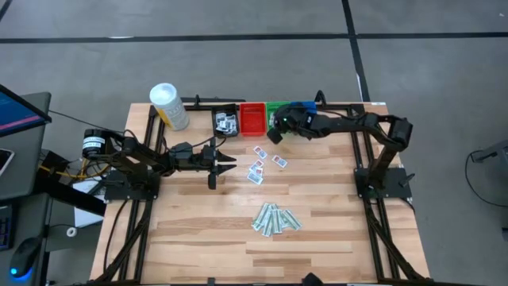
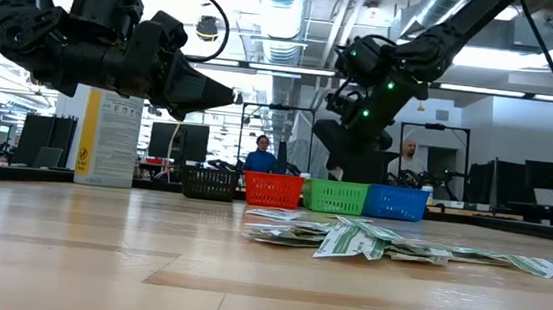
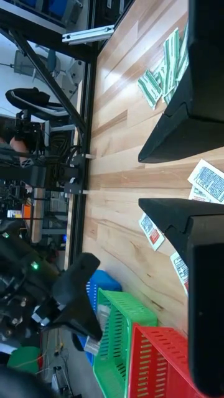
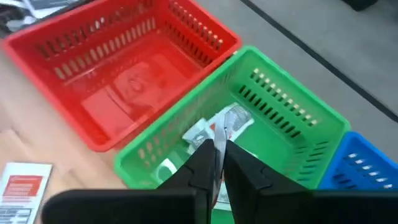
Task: Pick & Place First Aid Supplies
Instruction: Put the orange ointment pack into the green bin
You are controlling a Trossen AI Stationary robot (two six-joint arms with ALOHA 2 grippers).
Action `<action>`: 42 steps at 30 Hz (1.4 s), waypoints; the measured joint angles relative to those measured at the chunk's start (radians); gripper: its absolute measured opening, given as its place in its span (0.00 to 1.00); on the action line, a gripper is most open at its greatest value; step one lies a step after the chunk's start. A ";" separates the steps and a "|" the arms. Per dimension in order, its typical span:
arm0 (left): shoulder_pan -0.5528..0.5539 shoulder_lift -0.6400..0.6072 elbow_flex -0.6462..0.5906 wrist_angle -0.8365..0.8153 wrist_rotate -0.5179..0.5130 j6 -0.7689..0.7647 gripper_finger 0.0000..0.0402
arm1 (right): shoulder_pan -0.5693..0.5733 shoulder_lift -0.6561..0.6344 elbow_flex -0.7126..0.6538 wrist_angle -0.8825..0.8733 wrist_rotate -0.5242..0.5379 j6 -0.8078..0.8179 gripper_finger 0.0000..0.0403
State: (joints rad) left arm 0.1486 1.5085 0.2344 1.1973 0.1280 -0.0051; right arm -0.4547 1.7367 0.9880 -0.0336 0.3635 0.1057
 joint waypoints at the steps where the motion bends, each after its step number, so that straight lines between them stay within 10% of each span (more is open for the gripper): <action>1: 0.000 0.000 0.000 0.000 0.000 0.000 0.25 | 0.000 0.000 0.000 0.003 0.002 0.000 0.07; 17: 0.000 0.000 0.000 0.000 0.000 0.000 0.25 | 0.028 0.000 0.001 0.019 0.056 -0.004 0.27; 34: 0.000 0.000 0.000 -0.010 0.000 -0.003 0.25 | 0.368 -0.002 0.001 -0.015 0.061 -0.168 0.28; 42: 0.000 0.000 0.000 -0.011 0.000 -0.003 0.25 | 0.457 -0.034 -0.148 0.024 0.252 -0.028 0.28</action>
State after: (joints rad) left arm 0.1488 1.5085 0.2344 1.1858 0.1281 -0.0084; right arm 0.0019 1.7028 0.8401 -0.0093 0.6155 0.0773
